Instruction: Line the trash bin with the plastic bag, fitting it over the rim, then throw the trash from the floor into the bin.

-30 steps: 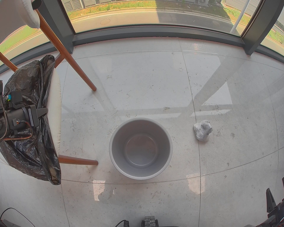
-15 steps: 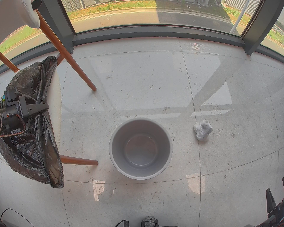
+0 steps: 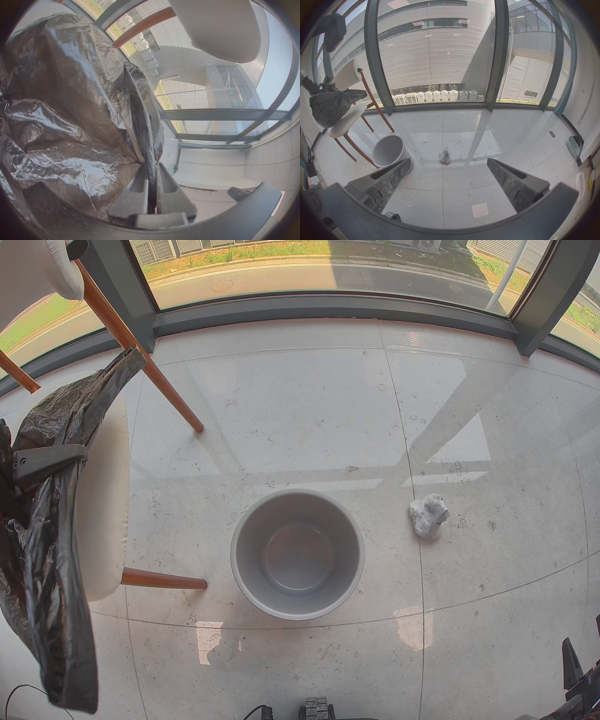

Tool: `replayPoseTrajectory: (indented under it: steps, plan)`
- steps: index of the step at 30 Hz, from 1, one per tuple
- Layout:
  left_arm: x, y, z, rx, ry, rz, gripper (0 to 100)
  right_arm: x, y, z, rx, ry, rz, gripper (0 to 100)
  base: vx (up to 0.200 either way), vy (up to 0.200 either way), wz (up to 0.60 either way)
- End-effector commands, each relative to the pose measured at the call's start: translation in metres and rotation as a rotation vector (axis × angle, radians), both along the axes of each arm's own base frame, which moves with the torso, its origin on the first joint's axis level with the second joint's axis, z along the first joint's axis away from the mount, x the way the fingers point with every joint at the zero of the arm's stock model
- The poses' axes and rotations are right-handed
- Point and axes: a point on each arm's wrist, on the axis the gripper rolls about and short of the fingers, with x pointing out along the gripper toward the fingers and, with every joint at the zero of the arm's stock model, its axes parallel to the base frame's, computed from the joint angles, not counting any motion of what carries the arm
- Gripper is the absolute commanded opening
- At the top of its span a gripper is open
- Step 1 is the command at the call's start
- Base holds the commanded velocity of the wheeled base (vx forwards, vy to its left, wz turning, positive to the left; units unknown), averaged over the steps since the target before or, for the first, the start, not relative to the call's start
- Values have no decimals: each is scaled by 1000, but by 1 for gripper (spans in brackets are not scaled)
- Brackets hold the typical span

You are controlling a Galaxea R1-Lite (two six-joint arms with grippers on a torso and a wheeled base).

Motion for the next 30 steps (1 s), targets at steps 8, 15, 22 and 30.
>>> replayPoseTrajectory:
  steps: [8, 15, 22, 30]
  plan:
    - [-60, -23, 18, -79, 3, -352, 0, 0, 0, -5, 0, 3, 1, 100, 0, 0, 0]
    - [-62, -36, 20, -65, -24, -553, 0, 0, 0, -5, -1, 3, 1, 100, 0, 0, 0]
    - [-56, -50, 6, -60, -73, -685, 0, 0, 0, -5, 0, 3, 1, 100, 0, 0, 0]
    - [-41, -58, -16, -56, -152, -716, 0, 0, 0, -5, 3, 3, 0, 100, 0, 0, 0]
